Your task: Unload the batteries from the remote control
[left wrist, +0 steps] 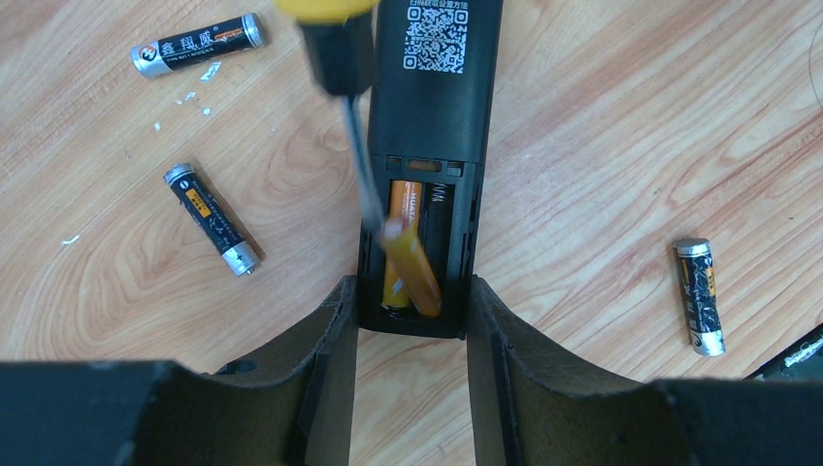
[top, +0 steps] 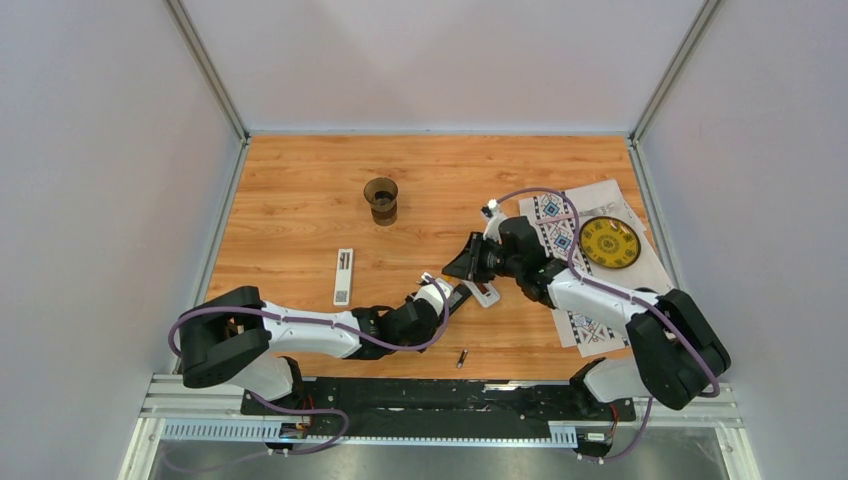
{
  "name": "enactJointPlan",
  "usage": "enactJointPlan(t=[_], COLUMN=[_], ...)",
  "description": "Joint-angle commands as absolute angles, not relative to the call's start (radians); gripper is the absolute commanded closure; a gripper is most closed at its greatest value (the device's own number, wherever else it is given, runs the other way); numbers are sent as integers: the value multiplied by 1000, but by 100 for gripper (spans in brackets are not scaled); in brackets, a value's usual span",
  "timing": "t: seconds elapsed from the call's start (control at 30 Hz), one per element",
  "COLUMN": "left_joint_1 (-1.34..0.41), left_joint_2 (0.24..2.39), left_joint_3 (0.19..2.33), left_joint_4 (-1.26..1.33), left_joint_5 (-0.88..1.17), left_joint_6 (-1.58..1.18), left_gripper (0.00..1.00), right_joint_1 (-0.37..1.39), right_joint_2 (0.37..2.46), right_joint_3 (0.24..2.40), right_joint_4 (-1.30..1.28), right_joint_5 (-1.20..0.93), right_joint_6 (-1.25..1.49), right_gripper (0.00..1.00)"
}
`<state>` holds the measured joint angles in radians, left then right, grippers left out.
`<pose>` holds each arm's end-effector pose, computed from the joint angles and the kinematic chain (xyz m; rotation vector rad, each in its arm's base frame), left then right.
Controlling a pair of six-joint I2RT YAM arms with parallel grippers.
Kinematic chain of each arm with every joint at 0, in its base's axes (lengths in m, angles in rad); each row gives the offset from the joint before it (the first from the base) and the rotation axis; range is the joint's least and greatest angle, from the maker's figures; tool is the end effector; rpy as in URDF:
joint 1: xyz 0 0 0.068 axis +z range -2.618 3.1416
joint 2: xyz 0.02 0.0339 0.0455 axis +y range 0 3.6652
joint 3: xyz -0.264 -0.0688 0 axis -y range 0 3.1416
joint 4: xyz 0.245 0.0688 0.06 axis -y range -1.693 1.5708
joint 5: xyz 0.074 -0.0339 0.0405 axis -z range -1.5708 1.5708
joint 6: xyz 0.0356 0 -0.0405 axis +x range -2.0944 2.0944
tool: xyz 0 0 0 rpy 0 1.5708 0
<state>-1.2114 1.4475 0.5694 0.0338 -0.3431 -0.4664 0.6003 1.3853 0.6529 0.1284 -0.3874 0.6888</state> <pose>0.1032 -0.2407 0.1449 0.7210 2.2764 -0.3979 0.2248 0.1702 0.1930 -0.1378 2.3593 1.1101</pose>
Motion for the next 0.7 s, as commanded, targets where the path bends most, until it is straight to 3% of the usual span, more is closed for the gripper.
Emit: enactJointPlan(t=[0.0, 0.27, 0.33, 0.43, 0.47, 0.57, 0.67], left_joint_1=[-1213, -1213, -1213, -1212, -1212, -1212, -1210], left_joint_2=[1471, 1439, 1411, 1365, 1355, 1302, 1252], left_joint_3=[531, 525, 517, 509, 506, 492, 480], left_joint_4=[-3, -5, -3, -6, -8, -5, -6], left_joint_5=[-314, -322, -327, -331, -330, -328, -328], left_joint_6=[-506, -517, -520, -528, -532, -541, -549], left_gripper=[100, 99, 94, 68, 55, 36, 29], right_joint_1=[652, 650, 649, 643, 644, 637, 627], right_joint_2=[1335, 1315, 1318, 1324, 1325, 1331, 1328], right_joint_3=[653, 676, 693, 712, 718, 735, 749], right_joint_4=[120, 104, 98, 100, 100, 104, 101], right_joint_5=[-546, -540, -522, -497, -494, -491, -492], right_joint_6=[798, 801, 796, 792, 792, 792, 790], right_gripper=[100, 100, 100, 100, 100, 100, 100])
